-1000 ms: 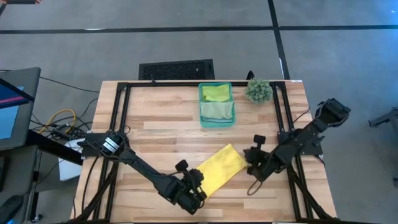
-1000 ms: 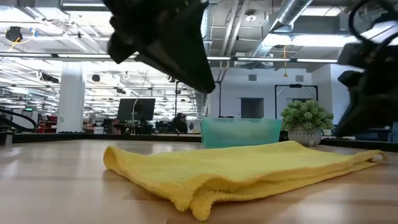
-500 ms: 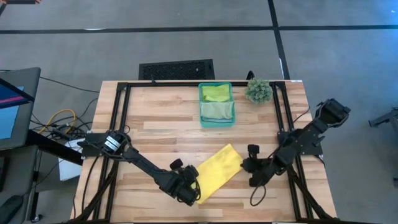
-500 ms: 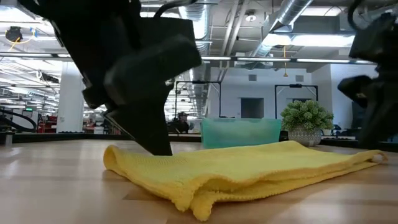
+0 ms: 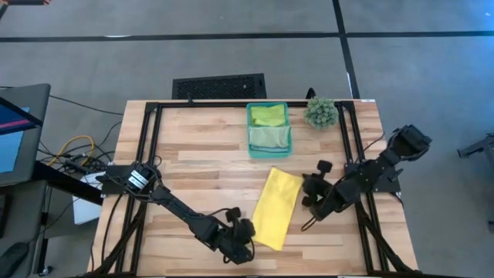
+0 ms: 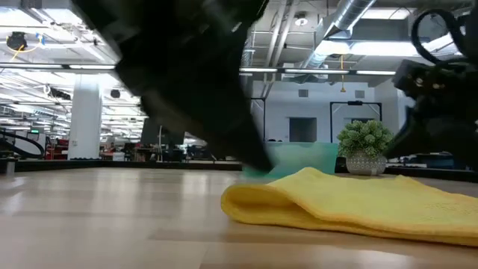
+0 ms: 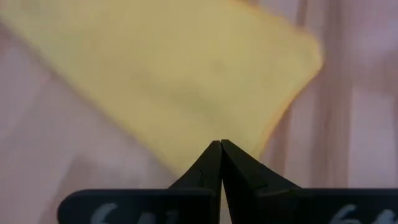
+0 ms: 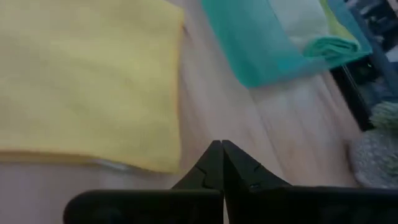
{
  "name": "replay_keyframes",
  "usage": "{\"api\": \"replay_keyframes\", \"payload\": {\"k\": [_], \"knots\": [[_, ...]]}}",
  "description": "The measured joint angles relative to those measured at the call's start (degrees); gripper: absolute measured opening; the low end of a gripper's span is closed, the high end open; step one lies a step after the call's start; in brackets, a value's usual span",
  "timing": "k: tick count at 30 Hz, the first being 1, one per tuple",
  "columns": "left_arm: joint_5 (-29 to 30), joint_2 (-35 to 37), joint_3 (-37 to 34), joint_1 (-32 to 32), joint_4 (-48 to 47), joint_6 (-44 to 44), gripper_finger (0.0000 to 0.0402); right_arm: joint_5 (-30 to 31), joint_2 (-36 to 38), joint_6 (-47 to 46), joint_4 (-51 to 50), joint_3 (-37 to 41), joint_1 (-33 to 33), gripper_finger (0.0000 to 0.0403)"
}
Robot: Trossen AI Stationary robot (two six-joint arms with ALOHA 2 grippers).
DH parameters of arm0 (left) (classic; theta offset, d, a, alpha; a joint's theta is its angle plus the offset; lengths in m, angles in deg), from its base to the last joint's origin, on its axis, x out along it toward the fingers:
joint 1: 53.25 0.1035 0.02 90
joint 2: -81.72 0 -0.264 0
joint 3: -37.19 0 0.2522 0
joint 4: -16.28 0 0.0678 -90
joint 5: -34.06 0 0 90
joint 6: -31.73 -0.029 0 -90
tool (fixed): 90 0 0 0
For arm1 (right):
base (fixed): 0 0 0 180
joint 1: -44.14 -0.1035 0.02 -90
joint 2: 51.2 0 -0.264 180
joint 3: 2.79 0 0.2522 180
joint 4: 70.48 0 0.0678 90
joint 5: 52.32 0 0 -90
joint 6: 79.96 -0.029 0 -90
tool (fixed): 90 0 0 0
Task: Fold microfiber towels
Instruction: Fold the yellow microfiber cloth
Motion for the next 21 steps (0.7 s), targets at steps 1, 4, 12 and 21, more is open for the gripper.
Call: {"api": "replay_keyframes", "payload": {"k": [1, 4, 12, 21], "knots": [[1.6, 0.0, 0.0, 0.0, 1.7, -1.8, 0.0000, 0.8, 0.5, -1.4, -2.4, 0.2, -0.5, 0.0016], [6.0, 0.0, 0.0, 0.3, 4.4, -6.3, 0.0000, 0.4, 1.5, -1.0, -1.6, 0.1, -2.7, 0.0020], [5.9, 0.0, -1.8, 2.1, 3.1, -5.5, 0.0000, -16.9, 0.2, 17.5, 23.6, 0.1, -8.1, 0.0014], [1.7, 0.0, -5.6, 2.0, 4.0, -4.1, 0.0000, -22.1, -4.1, 21.6, 31.0, 0.0, -7.2, 0.0017]]}}
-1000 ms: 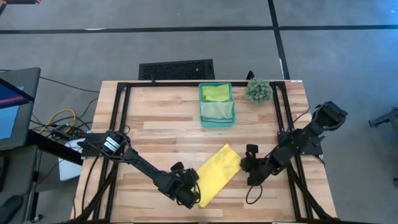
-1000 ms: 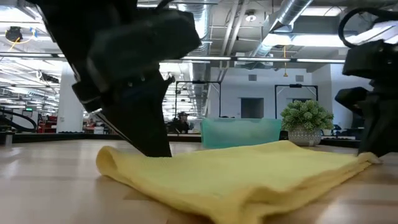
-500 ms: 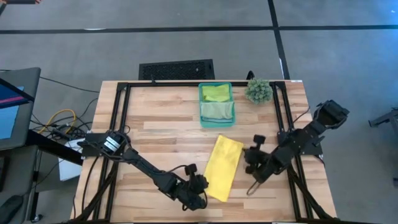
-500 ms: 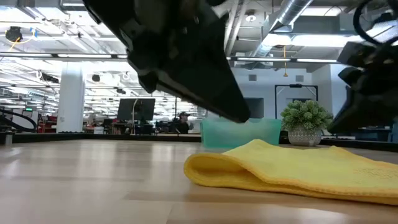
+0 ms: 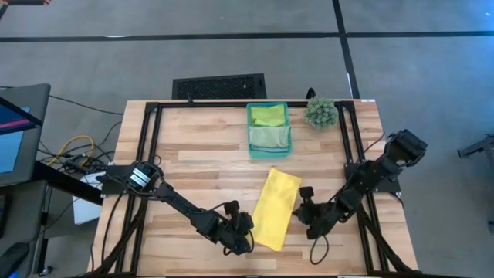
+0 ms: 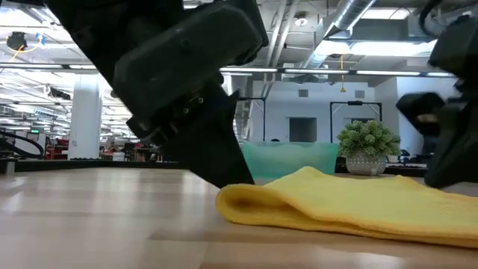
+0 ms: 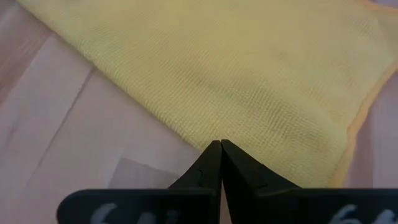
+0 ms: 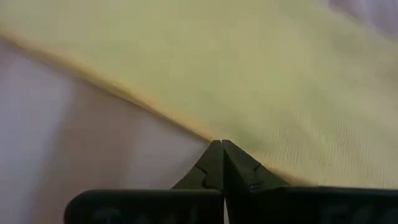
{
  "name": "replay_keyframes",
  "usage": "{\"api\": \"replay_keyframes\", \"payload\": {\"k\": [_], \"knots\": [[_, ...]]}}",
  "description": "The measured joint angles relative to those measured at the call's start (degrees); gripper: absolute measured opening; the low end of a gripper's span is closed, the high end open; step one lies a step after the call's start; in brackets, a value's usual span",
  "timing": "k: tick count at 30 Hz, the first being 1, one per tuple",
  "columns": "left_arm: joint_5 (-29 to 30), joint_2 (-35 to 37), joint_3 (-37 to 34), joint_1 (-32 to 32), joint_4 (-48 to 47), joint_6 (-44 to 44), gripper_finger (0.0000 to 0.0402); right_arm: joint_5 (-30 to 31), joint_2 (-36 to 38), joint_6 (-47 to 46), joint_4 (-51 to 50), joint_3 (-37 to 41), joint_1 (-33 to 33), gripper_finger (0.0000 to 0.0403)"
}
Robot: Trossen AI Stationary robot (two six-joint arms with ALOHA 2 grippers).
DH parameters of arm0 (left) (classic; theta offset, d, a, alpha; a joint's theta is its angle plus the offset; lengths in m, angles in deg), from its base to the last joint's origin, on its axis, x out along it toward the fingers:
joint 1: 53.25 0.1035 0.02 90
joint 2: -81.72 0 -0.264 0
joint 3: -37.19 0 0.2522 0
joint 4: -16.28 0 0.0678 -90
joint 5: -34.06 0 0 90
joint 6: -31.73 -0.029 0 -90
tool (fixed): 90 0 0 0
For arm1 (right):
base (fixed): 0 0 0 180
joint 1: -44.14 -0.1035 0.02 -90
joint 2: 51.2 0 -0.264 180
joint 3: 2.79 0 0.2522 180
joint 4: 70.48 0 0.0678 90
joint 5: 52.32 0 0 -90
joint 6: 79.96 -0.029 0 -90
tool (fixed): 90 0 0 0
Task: Fold microfiber towels
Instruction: Fold the yellow microfiber cloth
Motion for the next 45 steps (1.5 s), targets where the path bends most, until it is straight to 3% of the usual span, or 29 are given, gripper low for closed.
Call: {"api": "replay_keyframes", "payload": {"k": [4, 6, 9, 11, 14, 16, 21, 26, 35, 39, 45], "knots": [[-4.4, 0.0, 1.5, -0.4, 0.6, -0.8, 0.0000, 0.0, -2.2, -2.1, -2.2, -0.2, 2.6, 0.0014], [-5.0, 0.0, 2.6, -1.2, 0.9, -3.6, 0.0000, 3.1, -2.1, -6.5, -6.0, -0.4, 3.6, 0.0014], [-1.2, 0.0, 3.7, -2.6, 2.0, -7.6, 0.0000, 8.6, -0.2, -10.6, -13.8, 0.2, 4.5, 0.0014], [1.6, 0.0, 4.4, -3.1, 2.9, -9.8, 0.0000, 9.5, 2.0, -11.4, -15.2, 0.2, 3.9, 0.0014], [0.9, 0.0, 4.6, -3.3, 3.7, -11.0, 0.0000, 9.1, 3.9, -10.5, -13.5, 0.0, 2.0, 0.0014], [-0.5, 0.0, 4.6, -3.3, 3.5, -10.9, 0.0000, 7.3, 4.0, -7.2, -8.8, 0.1, 0.5, 0.0015], [-4.2, 0.0, 3.9, -3.1, 3.0, -10.1, 0.0000, -3.6, 3.9, 2.5, 6.6, 0.0, -1.7, 0.0015], [-5.8, 0.0, 1.9, -3.1, 3.7, -8.5, 0.0000, -5.0, 2.6, 5.7, 14.0, 0.0, -1.7, 0.0015], [-5.8, 0.0, -0.6, -2.2, 4.5, -4.1, 0.0000, -12.5, -7.7, 8.6, 25.5, 0.0, 2.6, 0.0014], [-5.8, 0.0, -0.7, -2.1, 6.5, -5.6, 0.0000, -18.7, -9.6, 8.5, 23.7, -0.5, 3.7, 0.0018], [-5.8, 0.0, -0.7, -2.3, 6.9, -6.1, 0.0000, -20.4, -6.7, 8.1, 15.0, -0.9, 3.5, 0.0016]]}}
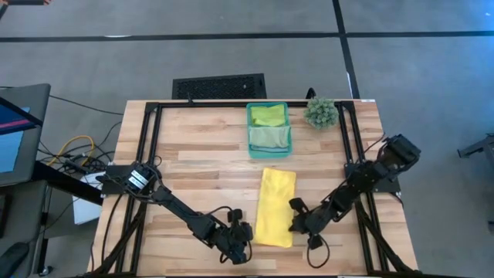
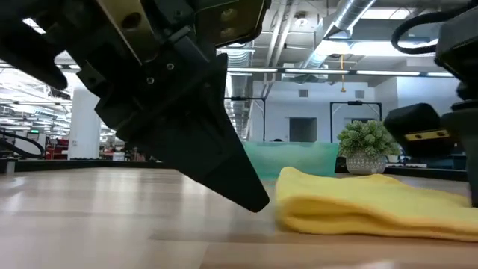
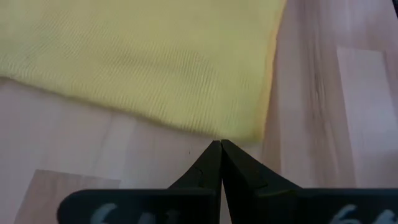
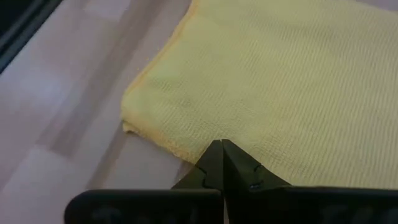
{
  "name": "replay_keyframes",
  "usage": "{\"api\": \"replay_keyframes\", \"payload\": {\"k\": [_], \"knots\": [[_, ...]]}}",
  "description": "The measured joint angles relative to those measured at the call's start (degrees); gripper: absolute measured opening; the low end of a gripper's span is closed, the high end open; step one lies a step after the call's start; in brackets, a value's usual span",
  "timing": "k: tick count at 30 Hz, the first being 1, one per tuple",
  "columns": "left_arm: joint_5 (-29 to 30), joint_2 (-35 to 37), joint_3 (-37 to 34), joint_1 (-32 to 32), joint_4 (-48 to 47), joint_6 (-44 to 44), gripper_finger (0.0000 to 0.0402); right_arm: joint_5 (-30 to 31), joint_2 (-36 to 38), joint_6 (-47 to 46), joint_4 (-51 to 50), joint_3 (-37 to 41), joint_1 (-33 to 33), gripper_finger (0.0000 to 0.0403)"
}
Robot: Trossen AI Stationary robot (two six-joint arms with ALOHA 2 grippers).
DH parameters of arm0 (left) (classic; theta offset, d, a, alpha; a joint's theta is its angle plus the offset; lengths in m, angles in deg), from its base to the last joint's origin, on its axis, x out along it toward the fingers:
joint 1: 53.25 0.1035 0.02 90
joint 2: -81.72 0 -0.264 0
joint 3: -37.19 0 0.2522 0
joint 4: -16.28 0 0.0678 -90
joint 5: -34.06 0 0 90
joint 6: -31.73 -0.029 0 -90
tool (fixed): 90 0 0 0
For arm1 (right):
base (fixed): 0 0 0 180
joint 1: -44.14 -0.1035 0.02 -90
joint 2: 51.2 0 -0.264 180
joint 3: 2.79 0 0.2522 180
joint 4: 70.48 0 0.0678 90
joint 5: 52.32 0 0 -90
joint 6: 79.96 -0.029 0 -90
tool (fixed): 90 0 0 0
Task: Fold microfiber towels
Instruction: Fold the yellow microfiber cloth
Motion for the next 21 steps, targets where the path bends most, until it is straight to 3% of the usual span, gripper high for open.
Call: {"api": "replay_keyframes", "payload": {"k": [4, 11, 21], "knots": [[0.1, -0.1, 0.9, -0.1, 1.7, -2.1, 0.0000, -0.1, 3.6, 0.3, -4.1, 0.4, -1.2, 0.0018], [2.3, -0.1, 3.1, 0.6, 12.3, -13.9, 0.0000, -0.2, 5.7, 2.2, 1.3, 0.3, -3.8, 0.0018], [-2.4, -3.6, 2.2, 2.1, 12.5, -11.4, 0.0000, -3.8, -2.2, 3.9, 7.2, 0.2, -4.3, 0.0019]]}}
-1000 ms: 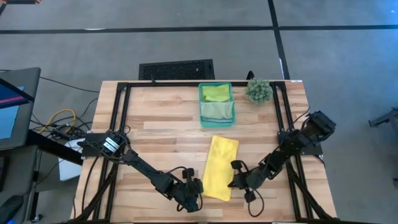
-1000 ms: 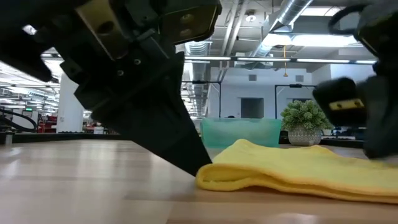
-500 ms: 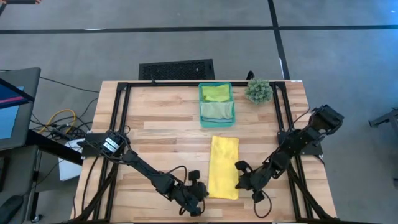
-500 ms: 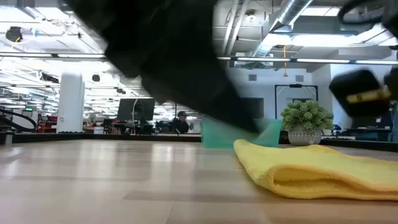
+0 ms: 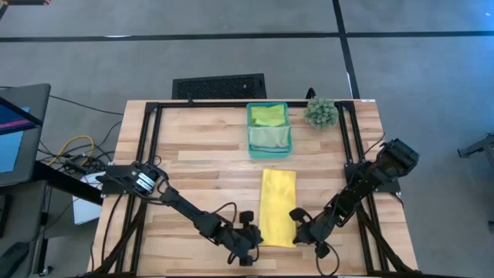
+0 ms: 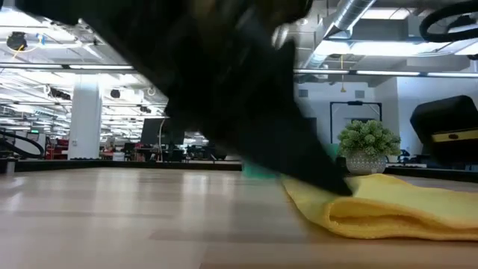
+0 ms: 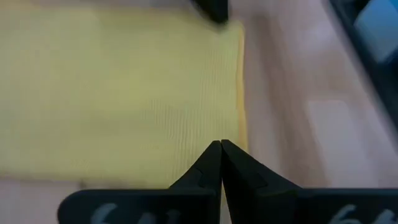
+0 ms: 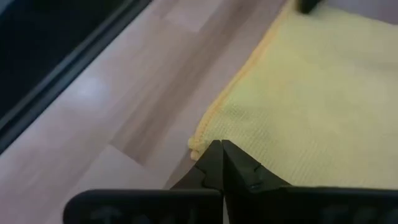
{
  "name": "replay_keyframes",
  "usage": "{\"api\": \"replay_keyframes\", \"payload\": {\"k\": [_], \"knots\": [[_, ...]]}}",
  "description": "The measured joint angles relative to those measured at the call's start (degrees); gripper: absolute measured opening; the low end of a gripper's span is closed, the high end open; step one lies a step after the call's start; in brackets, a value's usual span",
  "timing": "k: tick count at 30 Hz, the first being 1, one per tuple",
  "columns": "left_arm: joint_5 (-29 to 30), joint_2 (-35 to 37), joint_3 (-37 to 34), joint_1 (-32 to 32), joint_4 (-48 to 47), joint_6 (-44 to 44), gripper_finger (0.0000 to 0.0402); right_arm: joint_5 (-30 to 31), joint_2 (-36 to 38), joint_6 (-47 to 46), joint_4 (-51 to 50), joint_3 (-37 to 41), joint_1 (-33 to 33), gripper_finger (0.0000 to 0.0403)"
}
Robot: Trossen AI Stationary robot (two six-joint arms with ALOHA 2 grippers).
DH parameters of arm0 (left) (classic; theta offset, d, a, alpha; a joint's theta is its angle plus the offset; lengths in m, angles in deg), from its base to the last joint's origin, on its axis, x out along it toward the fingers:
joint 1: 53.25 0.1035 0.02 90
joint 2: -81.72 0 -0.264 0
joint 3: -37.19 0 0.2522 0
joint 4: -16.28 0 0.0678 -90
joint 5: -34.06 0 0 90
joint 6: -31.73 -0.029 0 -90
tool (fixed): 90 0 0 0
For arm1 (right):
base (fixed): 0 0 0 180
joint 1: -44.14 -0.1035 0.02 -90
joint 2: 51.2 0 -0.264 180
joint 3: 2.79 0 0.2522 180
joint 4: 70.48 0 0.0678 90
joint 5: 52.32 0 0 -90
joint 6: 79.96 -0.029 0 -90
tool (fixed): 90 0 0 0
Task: Fold microfiber towels
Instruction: Fold the yellow microfiber cloth
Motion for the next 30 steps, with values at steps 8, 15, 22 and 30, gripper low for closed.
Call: {"api": "replay_keyframes", "payload": {"k": [8, 15, 22, 30], "knots": [[-6.1, -1.8, 0.2, 0.7, 0.2, 3.2, 0.0000, -0.7, 4.1, -1.6, -9.5, -0.1, -0.8, 0.0017], [-6.3, -1.8, 2.7, 0.7, 1.3, -1.0, 0.0000, -1.2, 6.6, -0.5, -6.9, 0.1, -1.7, 0.0019], [0.8, -1.7, 5.9, 0.8, 1.6, -3.3, 0.0000, -1.1, 2.8, -0.4, 6.1, 0.1, -1.6, 0.0035], [5.3, -2.0, 6.0, 1.8, -2.0, -2.1, 0.0000, 3.5, -4.9, 2.3, 9.6, -3.3, -0.3, 0.0133]]}}
